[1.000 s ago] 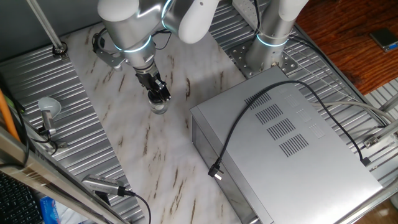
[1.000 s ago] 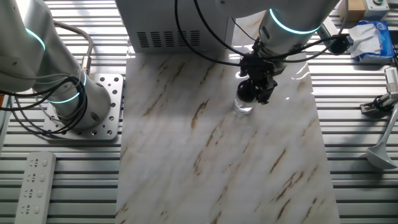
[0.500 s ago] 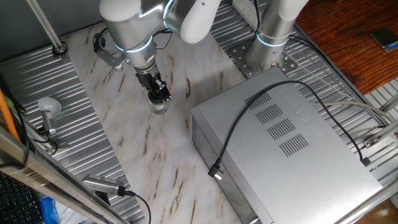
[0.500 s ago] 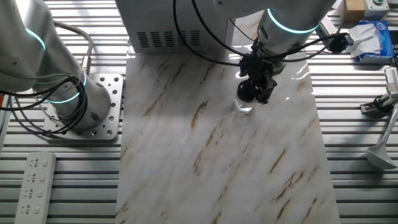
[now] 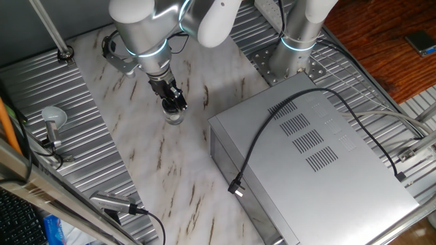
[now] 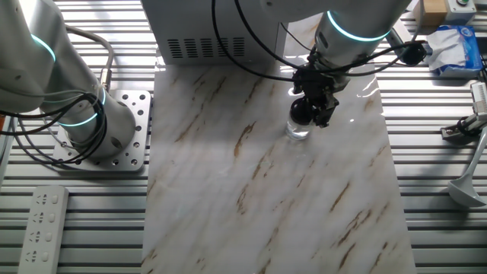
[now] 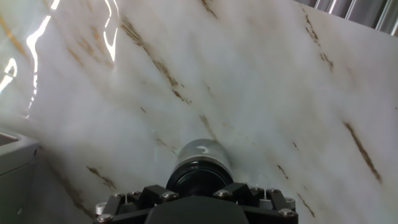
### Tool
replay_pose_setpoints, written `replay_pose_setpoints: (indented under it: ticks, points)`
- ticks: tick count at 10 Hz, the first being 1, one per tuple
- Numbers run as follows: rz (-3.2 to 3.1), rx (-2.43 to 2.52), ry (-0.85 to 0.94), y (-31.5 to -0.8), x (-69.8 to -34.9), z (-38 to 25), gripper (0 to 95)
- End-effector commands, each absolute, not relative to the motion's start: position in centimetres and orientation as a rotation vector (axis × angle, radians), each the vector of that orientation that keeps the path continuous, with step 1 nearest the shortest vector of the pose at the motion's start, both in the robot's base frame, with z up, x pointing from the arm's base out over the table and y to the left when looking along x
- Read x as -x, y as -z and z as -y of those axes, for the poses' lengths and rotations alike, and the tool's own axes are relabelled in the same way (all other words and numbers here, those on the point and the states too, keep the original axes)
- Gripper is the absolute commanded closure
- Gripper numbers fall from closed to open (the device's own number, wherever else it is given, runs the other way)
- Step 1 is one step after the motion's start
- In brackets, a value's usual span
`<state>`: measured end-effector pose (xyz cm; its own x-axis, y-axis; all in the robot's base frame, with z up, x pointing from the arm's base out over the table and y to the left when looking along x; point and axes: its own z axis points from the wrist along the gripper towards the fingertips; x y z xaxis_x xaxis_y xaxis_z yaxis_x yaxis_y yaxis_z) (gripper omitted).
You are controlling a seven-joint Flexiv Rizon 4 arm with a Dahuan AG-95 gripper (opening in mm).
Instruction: Unscrew the lid from the jar
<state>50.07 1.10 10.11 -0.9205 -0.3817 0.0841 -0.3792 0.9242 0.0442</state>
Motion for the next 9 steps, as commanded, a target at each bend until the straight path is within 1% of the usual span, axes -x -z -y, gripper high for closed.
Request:
replay_pose_setpoints:
  ticks: [1, 9]
  points:
    - [2.994, -0.59, 0.039, -10.12, -50.09, -1.11, 38.0]
    - [2.995, -0.597, 0.036, -10.11, -50.09, -1.11, 38.0]
